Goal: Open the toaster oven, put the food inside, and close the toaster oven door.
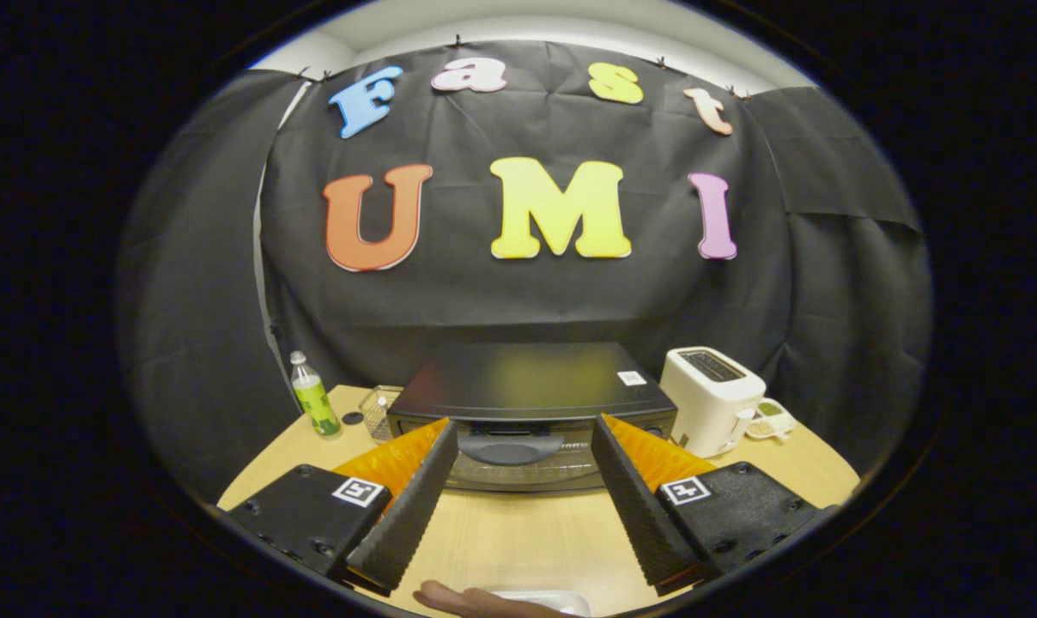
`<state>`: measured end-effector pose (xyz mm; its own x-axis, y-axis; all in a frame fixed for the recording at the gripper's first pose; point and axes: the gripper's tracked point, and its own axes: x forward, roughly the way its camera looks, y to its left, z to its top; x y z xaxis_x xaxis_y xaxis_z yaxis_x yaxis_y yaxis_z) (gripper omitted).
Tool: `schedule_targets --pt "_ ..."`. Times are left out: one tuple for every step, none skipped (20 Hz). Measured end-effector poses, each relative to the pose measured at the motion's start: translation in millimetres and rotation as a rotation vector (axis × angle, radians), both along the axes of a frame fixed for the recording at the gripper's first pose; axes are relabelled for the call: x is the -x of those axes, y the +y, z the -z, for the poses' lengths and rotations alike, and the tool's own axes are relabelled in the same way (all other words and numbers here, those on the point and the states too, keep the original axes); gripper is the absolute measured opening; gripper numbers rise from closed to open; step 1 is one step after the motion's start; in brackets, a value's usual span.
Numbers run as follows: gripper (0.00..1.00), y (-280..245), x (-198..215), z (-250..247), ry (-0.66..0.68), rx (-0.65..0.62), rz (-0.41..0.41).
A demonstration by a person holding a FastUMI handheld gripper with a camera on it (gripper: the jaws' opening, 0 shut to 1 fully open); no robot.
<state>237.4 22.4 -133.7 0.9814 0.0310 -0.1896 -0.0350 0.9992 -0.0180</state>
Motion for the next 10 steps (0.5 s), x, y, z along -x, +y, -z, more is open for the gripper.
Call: schedule_targets --pt "1.0 2.5 -11.7 9.1 0.017 0.008 0.006" --pt "1.0 3.2 -21.5 15.5 0.03 0.019 0.014" --pt "1.0 6.3 -31.1 20.5 0.035 0.028 0.014" --pt "1.0 7.1 -40.2 25.1 0.046 0.042 0.019" --pt "1.0 6.6 -49.3 28.6 0.045 0.049 0.023" --pt "1.0 6.3 -56.8 30.4 0.045 0.049 0.028" --pt "1.0 4.2 -62.9 37.7 0.062 0.055 0.037" --pt "1.0 5.2 -68.4 39.9 0.064 0.061 0.034" --pt "1.0 7.0 -72.3 41.4 0.066 0.071 0.03" --pt "1.0 4.0 -76.1 41.4 0.065 0.08 0.043"
